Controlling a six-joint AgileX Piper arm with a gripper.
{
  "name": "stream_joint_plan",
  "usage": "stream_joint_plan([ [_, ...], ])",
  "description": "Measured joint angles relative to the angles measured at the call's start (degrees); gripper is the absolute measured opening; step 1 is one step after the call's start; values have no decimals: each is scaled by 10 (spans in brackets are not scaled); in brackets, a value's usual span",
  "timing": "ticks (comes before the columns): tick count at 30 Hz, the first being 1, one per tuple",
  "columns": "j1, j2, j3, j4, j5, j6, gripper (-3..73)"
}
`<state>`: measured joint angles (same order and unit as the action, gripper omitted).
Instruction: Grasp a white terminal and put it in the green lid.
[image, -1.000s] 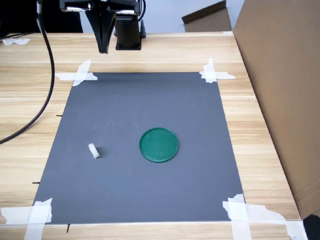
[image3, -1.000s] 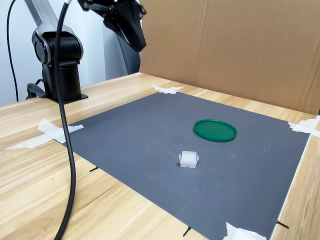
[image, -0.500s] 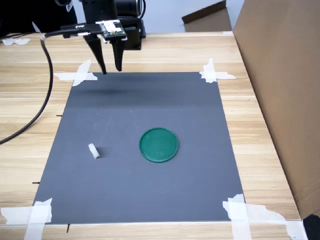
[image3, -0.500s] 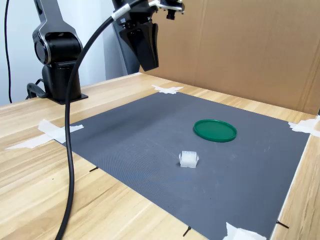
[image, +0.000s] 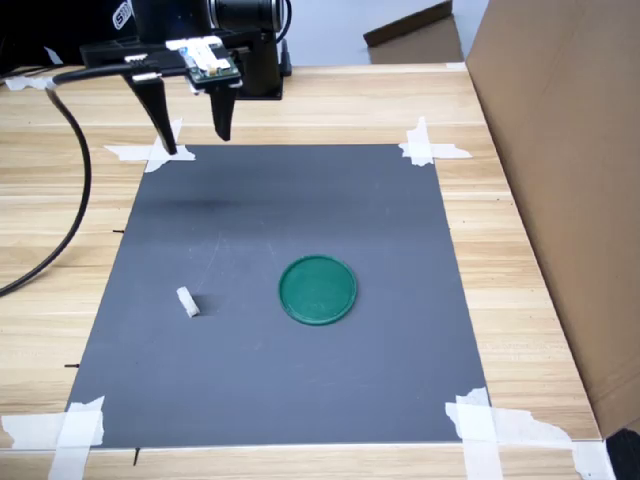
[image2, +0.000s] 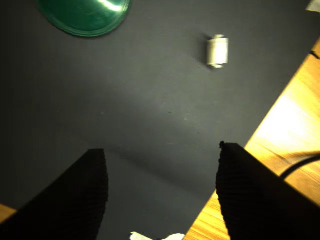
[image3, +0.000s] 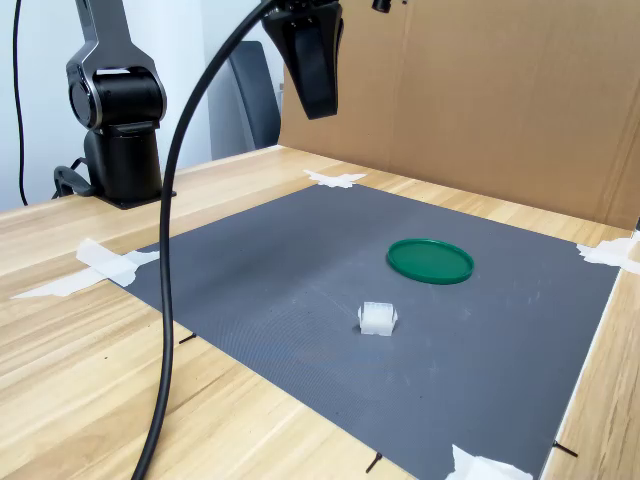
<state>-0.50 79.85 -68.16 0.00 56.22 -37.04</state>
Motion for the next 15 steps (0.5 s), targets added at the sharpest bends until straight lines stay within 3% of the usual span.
stream_joint_plan([
  [3,0,30,-25,19,31,-11,552],
  [8,-2,90,-76,13,63,-9,552],
  [13,-29,116,-110,37,76,-22,552],
  [15,-68,137,-133,52,81,-59,552],
])
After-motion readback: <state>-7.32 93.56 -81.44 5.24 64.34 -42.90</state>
